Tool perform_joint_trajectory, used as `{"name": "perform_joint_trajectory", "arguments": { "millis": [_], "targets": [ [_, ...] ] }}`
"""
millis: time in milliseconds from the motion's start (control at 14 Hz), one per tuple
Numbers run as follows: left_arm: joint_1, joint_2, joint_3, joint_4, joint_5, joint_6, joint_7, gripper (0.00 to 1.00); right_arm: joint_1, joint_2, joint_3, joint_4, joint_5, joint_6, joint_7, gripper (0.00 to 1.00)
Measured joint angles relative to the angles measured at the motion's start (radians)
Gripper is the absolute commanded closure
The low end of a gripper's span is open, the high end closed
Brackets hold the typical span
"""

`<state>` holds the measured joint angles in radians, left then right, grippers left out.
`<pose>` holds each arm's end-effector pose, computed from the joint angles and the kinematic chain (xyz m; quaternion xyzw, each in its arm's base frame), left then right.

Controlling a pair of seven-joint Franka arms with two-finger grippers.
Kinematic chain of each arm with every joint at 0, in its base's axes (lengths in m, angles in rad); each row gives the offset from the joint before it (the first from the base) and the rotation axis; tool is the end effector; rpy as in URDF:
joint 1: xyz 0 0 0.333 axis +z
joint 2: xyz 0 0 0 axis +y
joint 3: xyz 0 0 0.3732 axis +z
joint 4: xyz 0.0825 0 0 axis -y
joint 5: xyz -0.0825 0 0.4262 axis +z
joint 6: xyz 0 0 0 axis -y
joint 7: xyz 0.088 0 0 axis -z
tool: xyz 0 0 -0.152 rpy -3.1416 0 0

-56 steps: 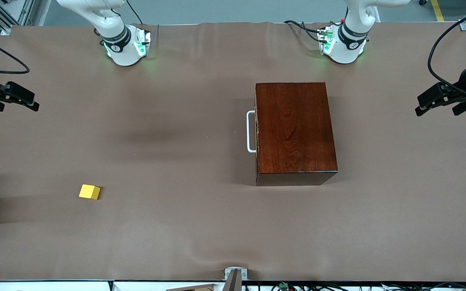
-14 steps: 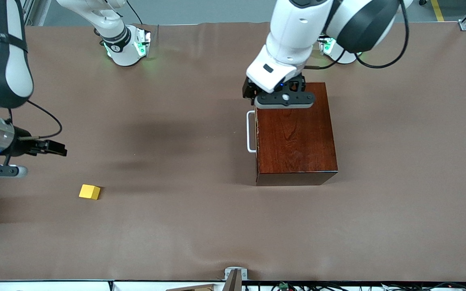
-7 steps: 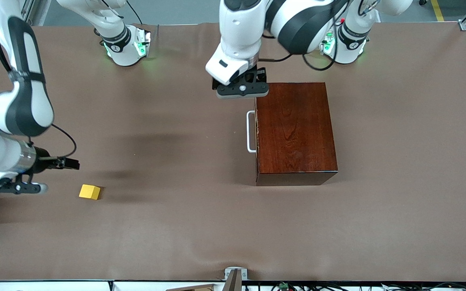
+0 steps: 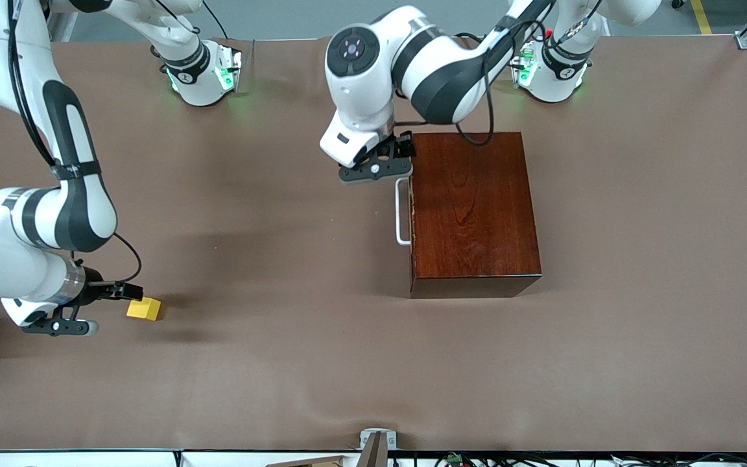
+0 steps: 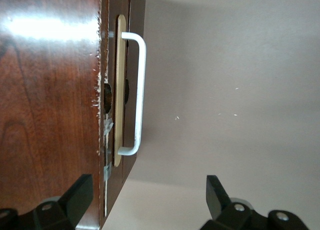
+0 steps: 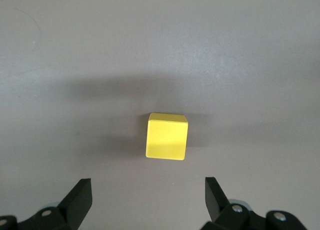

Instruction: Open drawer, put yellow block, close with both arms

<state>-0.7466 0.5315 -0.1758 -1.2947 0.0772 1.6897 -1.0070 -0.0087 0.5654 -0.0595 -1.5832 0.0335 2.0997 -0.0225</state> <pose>0.4880 -0.5823 0.4267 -0.9969 -0.0442 0.0425 0.0488 0.7510 -0.0430 0.2847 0.9993 -0.0274 -0.0239 0.0007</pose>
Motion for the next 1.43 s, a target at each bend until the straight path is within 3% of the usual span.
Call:
{"name": "perform_joint_trajectory", "arguments": {
  "millis": [643,1429],
  "targets": [
    [-0.019,0.101,0.023,0.001,0.069,0.146,0.0,0.0,-0.001,0.085,-0.004,0.0,0.0,0.085,0.042,0.0],
    [-0.045,0.155,0.028,0.001,0.154,0.151,0.016,0.0,-0.002,0.145,-0.006,0.0,0.0,0.146,0.05,0.0]
  ]
}}
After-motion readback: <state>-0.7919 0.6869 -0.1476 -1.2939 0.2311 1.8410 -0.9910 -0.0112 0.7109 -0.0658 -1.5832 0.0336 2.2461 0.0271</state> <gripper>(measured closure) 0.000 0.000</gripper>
